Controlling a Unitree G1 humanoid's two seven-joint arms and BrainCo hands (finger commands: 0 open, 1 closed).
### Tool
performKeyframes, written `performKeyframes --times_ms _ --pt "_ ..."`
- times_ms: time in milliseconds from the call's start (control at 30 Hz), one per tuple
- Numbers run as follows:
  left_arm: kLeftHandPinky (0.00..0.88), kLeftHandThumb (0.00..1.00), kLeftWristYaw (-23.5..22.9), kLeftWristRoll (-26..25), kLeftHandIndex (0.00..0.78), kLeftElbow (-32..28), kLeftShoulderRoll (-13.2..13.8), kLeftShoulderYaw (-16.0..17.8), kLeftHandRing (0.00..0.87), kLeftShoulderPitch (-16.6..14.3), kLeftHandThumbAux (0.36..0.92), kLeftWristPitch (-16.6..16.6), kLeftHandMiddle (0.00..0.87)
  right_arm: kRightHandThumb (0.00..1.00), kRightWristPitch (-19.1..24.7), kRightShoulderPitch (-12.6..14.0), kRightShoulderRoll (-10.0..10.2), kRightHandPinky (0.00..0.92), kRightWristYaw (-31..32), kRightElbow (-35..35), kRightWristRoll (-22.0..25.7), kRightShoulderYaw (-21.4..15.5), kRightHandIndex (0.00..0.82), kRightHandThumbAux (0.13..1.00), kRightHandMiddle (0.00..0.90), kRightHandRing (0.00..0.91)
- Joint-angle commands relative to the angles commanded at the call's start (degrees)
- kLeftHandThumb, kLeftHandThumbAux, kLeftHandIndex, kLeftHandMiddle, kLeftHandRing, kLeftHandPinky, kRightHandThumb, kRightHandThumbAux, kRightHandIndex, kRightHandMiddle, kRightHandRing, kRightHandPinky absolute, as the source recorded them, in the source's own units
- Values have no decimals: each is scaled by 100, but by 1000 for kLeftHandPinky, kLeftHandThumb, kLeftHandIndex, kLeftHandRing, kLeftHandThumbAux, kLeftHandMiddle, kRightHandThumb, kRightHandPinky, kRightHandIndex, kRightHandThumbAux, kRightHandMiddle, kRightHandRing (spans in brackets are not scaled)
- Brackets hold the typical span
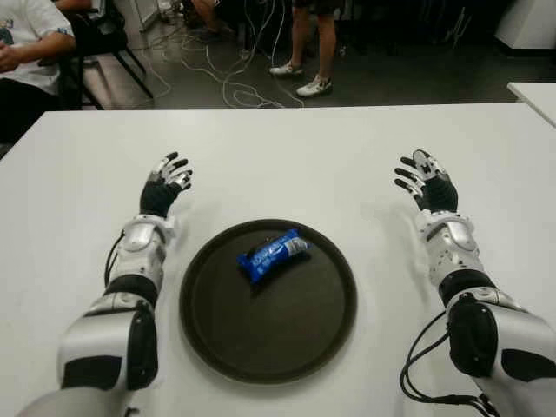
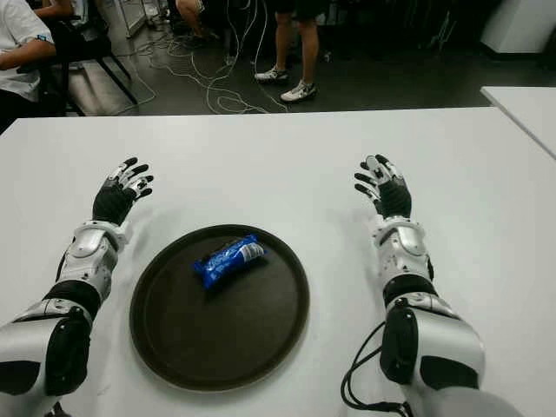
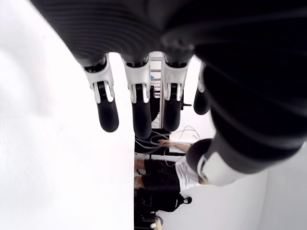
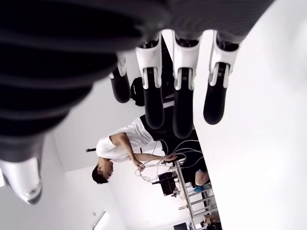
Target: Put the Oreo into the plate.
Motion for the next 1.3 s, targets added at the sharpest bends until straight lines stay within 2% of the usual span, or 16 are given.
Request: performKeyframes --times_ms 267,533,1000,1300 --pt "194 125 16 46 107 -8 -6 -11 174 8 729 -36 175 60 -346 58 25 335 -476 -16 -381 309 193 566 302 326" --pt "183 130 118 216 104 -67 -22 -143 167 11 737 -67 170 117 -694 131 43 351 -936 -8 -848 664 218 585 324 344" --pt "195 150 198 291 102 -81 -25 -209 177 -19 725 95 178 138 -1112 232 24 345 -1009 26 -1137 925 192 554 316 341" --pt "186 146 225 321 105 -91 -39 -223 170 -6 733 45 173 140 -1141 235 -2 348 -1049 49 -1211 1009 181 547 313 343"
